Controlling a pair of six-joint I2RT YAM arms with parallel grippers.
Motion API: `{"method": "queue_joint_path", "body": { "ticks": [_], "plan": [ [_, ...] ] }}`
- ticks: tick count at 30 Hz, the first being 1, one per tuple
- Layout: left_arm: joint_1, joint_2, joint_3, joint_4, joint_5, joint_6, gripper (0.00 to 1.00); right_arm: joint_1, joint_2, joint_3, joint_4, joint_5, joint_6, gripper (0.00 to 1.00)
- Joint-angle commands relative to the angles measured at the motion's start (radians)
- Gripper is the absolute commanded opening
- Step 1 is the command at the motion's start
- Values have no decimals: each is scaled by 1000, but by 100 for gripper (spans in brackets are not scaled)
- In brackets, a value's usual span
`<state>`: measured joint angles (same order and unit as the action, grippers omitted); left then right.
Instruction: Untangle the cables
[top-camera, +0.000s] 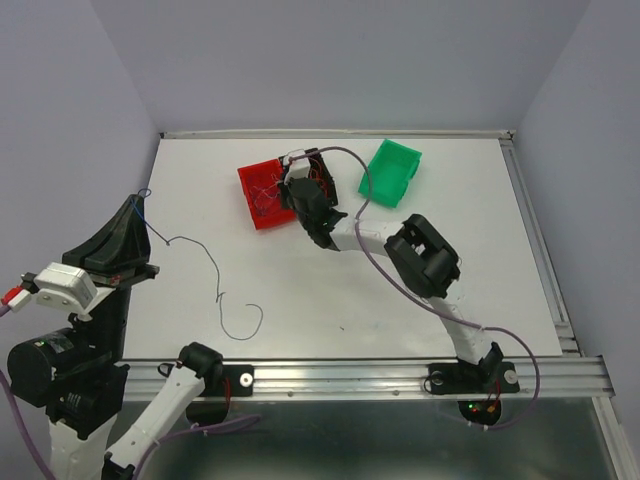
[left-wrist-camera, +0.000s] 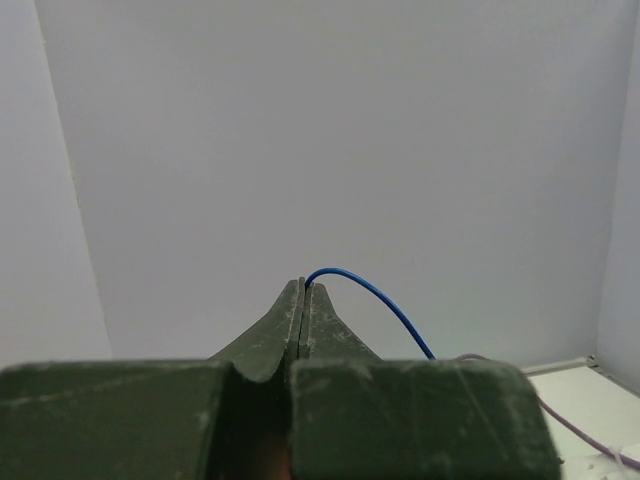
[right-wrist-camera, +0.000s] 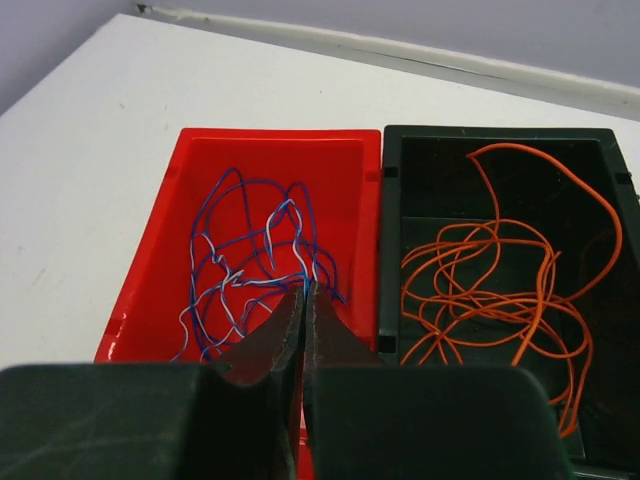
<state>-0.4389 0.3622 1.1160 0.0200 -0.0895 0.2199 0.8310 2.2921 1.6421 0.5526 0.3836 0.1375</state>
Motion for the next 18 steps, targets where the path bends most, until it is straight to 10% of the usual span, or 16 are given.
{"method": "queue_joint_path", "body": {
  "ticks": [1, 18],
  "plan": [
    [-1, 3, -13, 55, -3, 12, 0, 42, 41, 146, -8, 97, -102, 1],
    [-1, 78, -16, 47, 10, 18, 0, 69, 247, 441, -241, 74, -164, 1]
  ]
}}
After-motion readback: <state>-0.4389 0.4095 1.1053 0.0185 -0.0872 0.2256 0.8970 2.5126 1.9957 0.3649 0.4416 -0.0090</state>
